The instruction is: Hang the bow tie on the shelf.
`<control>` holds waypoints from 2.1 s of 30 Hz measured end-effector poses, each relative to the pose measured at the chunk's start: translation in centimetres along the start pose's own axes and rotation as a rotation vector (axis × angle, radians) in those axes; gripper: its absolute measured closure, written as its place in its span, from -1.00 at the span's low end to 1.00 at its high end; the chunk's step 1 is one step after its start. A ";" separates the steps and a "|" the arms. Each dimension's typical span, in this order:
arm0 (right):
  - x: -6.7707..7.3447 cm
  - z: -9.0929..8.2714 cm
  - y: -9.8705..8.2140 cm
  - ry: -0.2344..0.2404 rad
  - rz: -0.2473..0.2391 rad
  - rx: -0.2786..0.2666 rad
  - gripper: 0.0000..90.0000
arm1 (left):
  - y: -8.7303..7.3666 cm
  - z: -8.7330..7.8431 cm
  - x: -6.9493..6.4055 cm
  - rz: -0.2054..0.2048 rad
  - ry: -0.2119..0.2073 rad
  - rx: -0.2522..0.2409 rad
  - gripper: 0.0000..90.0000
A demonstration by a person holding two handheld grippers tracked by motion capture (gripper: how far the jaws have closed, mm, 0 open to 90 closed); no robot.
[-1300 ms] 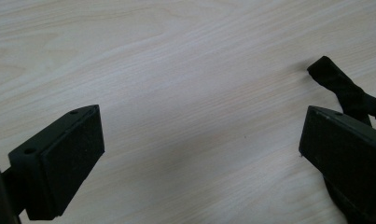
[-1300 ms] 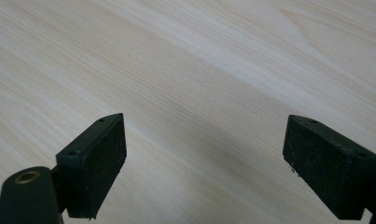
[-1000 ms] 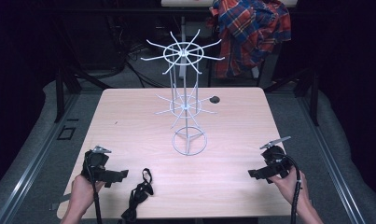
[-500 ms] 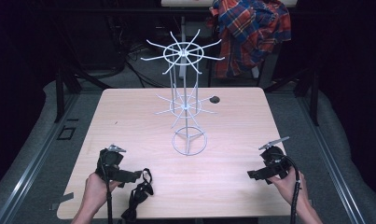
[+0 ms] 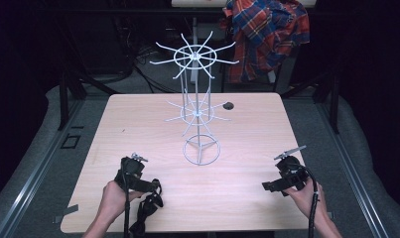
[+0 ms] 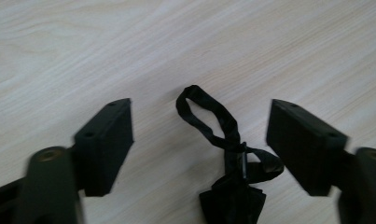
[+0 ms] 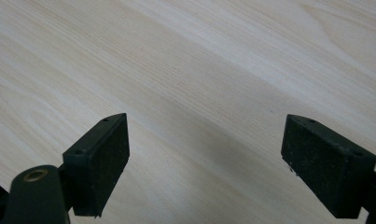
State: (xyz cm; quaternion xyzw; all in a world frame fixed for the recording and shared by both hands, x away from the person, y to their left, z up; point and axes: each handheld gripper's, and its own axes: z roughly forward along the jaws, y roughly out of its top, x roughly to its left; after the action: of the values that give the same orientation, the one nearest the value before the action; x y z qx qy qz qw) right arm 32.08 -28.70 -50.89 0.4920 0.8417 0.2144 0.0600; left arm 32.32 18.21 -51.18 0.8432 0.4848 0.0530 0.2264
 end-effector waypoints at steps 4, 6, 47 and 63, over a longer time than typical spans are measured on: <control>0.2 0.1 0.0 0.012 0.004 -0.010 -0.67 | 0.4 0.4 -0.1 -0.013 0.022 0.038 -0.22; 0.1 0.1 0.0 0.013 0.001 -0.005 -0.67 | 0.6 0.7 0.2 -0.030 0.031 0.054 -0.13; 0.4 0.3 0.1 0.018 -0.049 0.035 -0.66 | -0.4 3.3 0.8 -0.016 -0.028 0.146 0.90; 0.5 0.3 0.0 0.022 -0.036 0.019 -0.66 | -0.2 3.8 0.5 -0.025 -0.058 0.129 0.80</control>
State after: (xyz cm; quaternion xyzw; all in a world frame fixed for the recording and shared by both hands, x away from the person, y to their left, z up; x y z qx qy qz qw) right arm 31.90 -28.16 -51.07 0.4750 0.8530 0.2104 0.0501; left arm 33.59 17.46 -54.70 0.8510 0.4911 -0.0057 0.1862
